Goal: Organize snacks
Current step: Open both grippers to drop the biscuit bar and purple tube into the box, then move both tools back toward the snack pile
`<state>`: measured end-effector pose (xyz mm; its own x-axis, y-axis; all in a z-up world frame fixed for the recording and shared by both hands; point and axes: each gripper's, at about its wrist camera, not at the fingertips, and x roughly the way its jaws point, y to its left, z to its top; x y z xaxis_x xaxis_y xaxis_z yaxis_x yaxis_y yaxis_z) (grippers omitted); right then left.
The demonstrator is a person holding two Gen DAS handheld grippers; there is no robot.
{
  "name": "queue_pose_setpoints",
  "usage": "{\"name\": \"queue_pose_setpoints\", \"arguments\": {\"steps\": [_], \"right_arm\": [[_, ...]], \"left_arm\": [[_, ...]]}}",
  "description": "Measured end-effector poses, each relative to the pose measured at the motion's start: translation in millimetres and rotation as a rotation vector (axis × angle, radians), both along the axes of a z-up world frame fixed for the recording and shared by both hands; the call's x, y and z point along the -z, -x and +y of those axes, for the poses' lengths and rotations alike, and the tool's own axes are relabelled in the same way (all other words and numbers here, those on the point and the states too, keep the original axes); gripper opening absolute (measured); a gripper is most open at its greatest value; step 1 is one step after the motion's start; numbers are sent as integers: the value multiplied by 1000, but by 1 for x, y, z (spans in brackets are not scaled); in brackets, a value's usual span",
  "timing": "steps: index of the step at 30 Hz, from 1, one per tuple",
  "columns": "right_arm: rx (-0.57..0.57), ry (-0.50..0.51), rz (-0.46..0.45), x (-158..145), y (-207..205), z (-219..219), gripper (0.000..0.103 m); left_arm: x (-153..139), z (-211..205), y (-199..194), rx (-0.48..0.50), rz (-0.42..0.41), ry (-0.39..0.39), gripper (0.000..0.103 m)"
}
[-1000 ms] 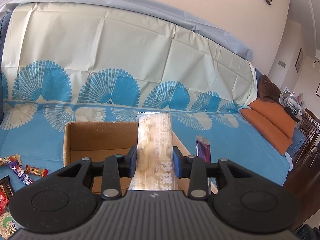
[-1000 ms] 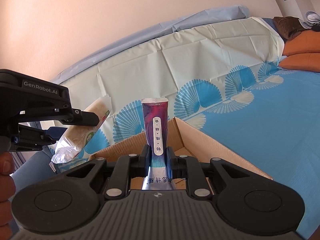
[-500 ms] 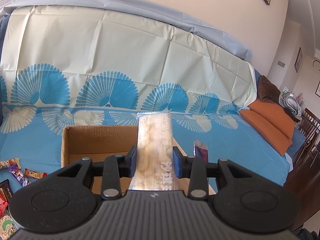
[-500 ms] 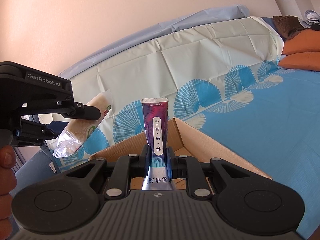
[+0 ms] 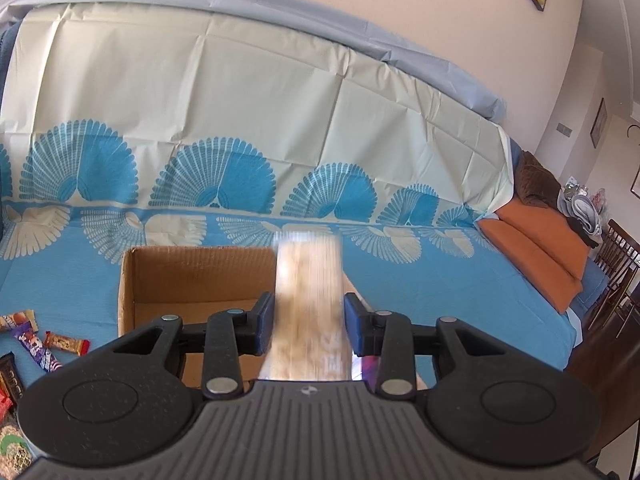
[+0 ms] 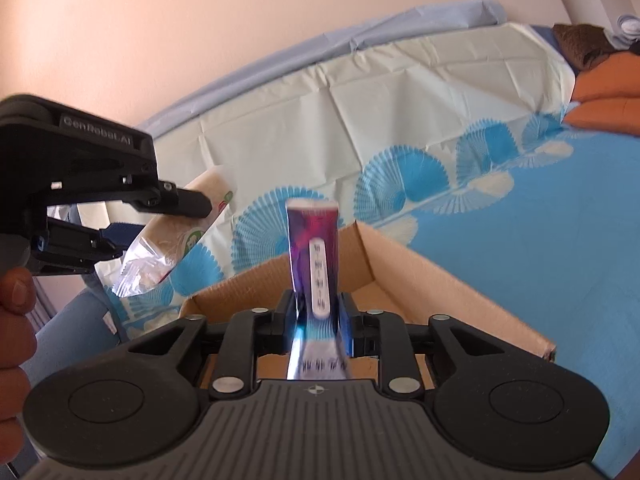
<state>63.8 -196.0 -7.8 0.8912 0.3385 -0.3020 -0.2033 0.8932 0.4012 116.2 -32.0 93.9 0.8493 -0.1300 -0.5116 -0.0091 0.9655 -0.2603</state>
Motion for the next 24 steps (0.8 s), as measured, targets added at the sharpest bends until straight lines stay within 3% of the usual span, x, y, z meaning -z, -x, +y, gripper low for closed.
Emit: {"name": "queue_pose_setpoints", "arguments": {"steps": [1, 2, 3, 8, 12, 15, 21, 24], "right_arm": [[1, 6, 7, 1, -1, 1, 48], [4, 13, 6, 0, 0, 2, 61], [1, 17, 4, 0, 1, 3, 65], [-17, 49, -2, -1, 5, 10, 68], [-38, 82, -9, -2, 10, 18, 69], [-58, 122, -24, -3, 15, 27, 70], [-93, 196, -52, -4, 27, 44, 70], [-108, 222, -69, -4, 34, 53, 70]], "left_arm": [[0, 1, 2, -6, -3, -3, 60], [1, 2, 5, -13, -14, -10, 62], [1, 4, 9, -16, -26, -20, 62], [8, 19, 45, -11, -109, -70, 56], [19, 53, 84, -25, -130, -66, 31], [32, 92, 111, -63, -125, -49, 19], [63, 165, 152, -112, -100, -218, 19], [87, 205, 170, -177, -51, -212, 19]]}}
